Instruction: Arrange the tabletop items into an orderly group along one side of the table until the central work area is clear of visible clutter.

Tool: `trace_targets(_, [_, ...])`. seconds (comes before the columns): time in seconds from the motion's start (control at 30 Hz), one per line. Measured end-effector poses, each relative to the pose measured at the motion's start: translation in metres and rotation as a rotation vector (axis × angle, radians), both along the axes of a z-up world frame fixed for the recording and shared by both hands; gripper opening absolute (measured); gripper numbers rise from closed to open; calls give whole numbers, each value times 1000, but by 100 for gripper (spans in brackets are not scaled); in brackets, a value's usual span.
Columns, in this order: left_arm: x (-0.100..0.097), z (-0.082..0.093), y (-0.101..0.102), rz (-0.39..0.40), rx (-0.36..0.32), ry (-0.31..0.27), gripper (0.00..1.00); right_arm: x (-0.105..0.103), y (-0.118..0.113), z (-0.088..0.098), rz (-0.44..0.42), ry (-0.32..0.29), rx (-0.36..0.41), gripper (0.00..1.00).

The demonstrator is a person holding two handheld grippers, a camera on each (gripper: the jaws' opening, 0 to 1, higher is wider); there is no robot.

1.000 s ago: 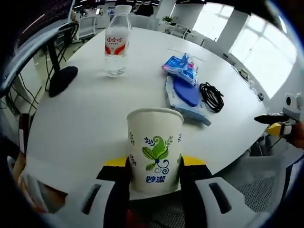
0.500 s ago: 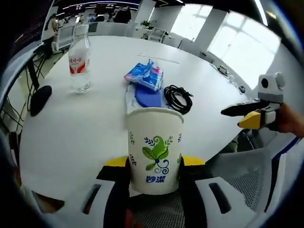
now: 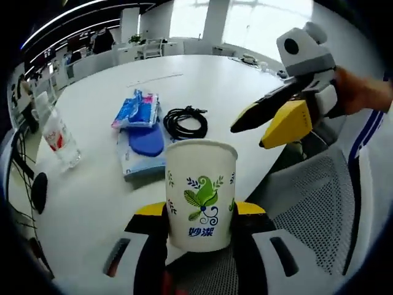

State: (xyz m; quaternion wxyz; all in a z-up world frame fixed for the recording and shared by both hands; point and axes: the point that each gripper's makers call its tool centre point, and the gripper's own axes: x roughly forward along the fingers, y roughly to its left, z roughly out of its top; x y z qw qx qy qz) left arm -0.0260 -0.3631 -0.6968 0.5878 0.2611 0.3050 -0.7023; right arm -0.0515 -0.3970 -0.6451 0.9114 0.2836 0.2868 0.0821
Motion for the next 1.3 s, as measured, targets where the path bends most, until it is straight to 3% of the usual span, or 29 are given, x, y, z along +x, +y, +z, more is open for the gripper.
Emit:
trace_targets(0.27, [-17,0,2,-178,-13,-108,40,0,23,-3,69,-2,43,28])
trace_targets(0.5, [-30,1,2,-253,-22,-138,40,1,29,0,63,-21,71,16])
trace_targets(0.7, [-34,2,-2,-268,-38,-133,40,0,31,2,68,-32,61,5])
trace_targets(0.83, [-35,4,-3,-276,-48,-132,40,2,36,8,65,-49,98,0])
trace_targets(0.97, [-34,4,-3,-278,-49,-140,41,3,38,8,56,-49,95,0])
trace_targets(1.3, [-23,1,1,-198,-44,-123,38,5,31,5,-8,-48,80,0])
